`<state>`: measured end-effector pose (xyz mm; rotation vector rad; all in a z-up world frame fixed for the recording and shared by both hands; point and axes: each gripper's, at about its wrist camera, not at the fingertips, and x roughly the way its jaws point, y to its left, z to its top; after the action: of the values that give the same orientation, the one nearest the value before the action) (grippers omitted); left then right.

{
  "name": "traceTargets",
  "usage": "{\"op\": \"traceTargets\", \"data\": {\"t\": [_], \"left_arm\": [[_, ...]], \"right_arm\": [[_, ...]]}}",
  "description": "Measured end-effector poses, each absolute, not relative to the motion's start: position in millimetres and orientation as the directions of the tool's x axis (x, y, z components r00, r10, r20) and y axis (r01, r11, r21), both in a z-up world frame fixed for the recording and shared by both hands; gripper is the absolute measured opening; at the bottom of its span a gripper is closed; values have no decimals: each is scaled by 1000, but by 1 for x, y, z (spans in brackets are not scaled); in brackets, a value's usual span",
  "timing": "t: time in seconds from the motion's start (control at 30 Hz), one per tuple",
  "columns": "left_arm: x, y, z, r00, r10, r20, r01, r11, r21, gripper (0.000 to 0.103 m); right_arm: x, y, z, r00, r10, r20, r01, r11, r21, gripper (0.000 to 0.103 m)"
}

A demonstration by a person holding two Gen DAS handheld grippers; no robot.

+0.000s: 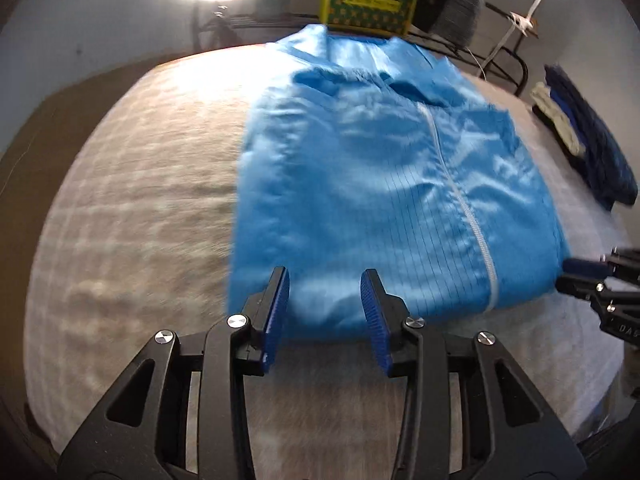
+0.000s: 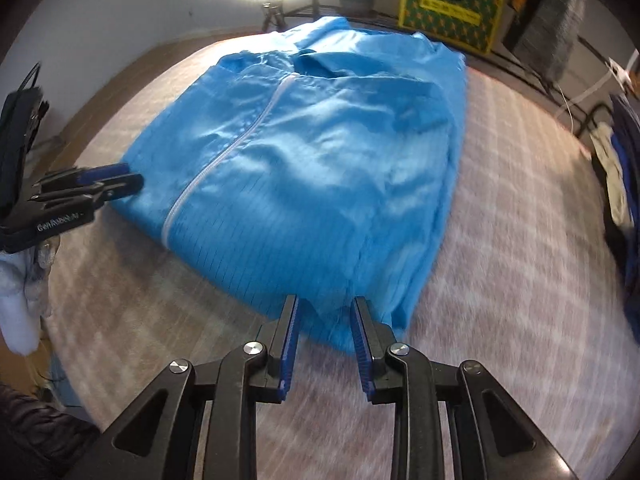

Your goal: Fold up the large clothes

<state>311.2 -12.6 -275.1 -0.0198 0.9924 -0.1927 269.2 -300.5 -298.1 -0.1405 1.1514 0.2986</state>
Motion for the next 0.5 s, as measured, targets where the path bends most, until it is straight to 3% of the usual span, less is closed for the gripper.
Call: {"op": "traceTargets", "data": {"t": [0.17, 0.27, 0.4, 0.5], "left_arm": [[279, 10, -224, 621, -188, -761, 119, 982, -145, 40], [263, 27, -194, 662, -213, -719, 81, 973, -214, 40], [254, 48, -155, 707, -226, -671, 52, 962, -268, 40], [254, 59, -125, 735, -240, -634, 55, 953, -297, 40]], "right_arm": [[237, -312, -261, 446, 169, -879, -277, 960, 44, 31], [216, -326, -231, 528, 218, -821, -236, 966, 105, 41], [192, -340, -192, 611, 236, -756, -229, 966, 117, 42], [184, -348, -158, 662, 238, -710, -244, 965, 96, 54]]}}
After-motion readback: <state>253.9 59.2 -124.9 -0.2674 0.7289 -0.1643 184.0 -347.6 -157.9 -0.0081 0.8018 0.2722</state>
